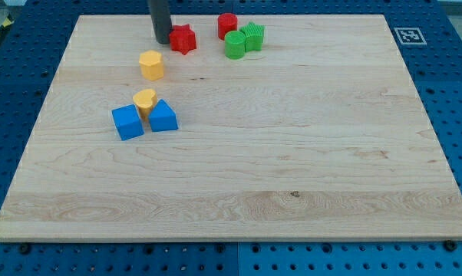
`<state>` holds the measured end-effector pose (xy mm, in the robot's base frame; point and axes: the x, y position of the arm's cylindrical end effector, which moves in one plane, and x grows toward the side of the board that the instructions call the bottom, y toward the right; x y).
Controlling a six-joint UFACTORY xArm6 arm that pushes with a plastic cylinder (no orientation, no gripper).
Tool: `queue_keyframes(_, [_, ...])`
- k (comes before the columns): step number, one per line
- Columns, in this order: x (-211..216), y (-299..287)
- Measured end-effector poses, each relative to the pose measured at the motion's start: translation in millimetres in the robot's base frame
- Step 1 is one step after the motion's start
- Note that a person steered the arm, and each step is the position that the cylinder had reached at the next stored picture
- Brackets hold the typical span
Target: Move the yellow hexagon to the top of the blue cube
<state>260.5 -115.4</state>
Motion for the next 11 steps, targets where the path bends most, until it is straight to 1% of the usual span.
queue_keyframes(3, [0, 79])
queue_keyframes(4, [2, 71])
queue_keyframes(6, [65, -16])
queue_keyframes(7, [72, -20])
queue_keyframes(8, [72, -21])
queue_keyframes(10, [70, -43])
queue_keyframes(11, [81, -43])
